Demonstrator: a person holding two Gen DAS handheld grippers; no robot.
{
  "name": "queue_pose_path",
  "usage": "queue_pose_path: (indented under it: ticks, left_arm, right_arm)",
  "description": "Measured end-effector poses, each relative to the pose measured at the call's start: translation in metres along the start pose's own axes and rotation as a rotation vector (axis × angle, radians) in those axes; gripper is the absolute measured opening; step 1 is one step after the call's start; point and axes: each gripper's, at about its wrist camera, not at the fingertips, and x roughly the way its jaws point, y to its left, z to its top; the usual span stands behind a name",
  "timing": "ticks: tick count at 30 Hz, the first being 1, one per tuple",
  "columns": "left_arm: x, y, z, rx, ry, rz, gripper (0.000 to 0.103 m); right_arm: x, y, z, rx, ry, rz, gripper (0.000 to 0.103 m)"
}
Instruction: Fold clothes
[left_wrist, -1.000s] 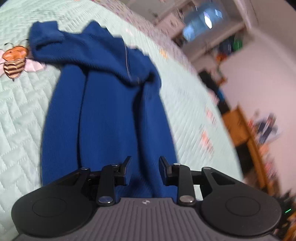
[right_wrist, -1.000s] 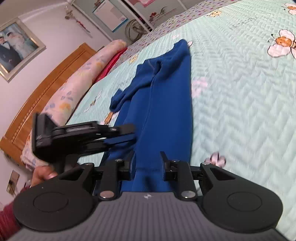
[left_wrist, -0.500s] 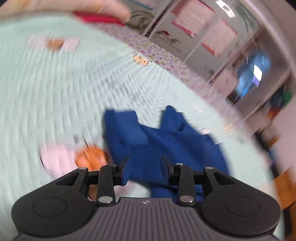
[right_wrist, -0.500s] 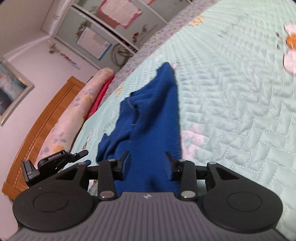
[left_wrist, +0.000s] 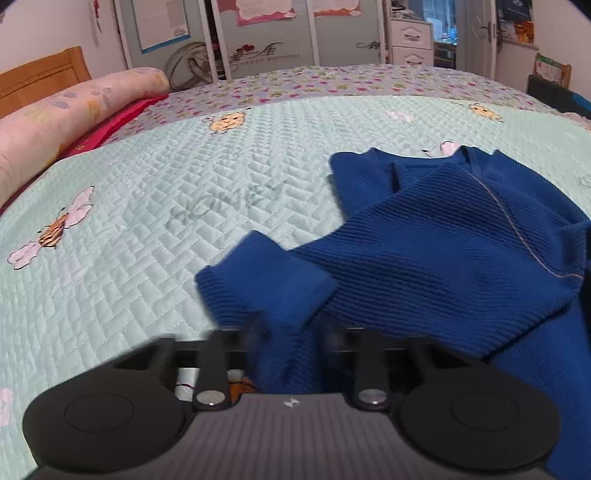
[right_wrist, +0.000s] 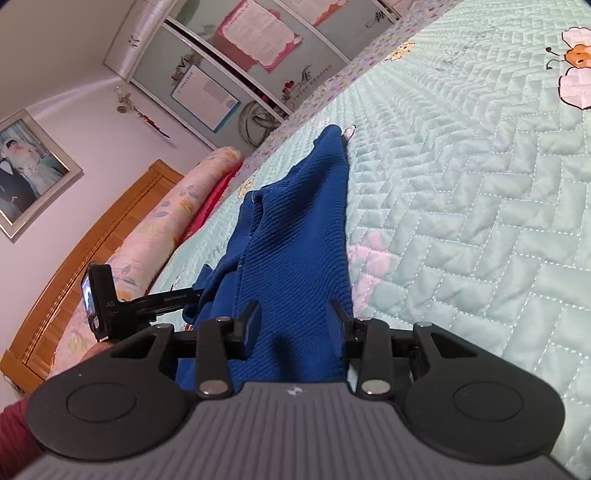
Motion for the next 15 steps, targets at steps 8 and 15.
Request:
queue_pose_path:
  ticks: [8, 15]
  left_arm:
    - [-0.054, 0.066, 0.021, -0.347, -0.245, 0.025, 0.015]
    - [-0.085, 0.091, 0.047, -0.483, -0.360, -0.040, 0.015]
  right_arm:
    - [-0.003, 0.000, 0.000, 0.003, 0.008, 0.004, 0.039]
    - [0.000, 0.002, 0.007, 0.002, 0.052, 0.003, 0.040]
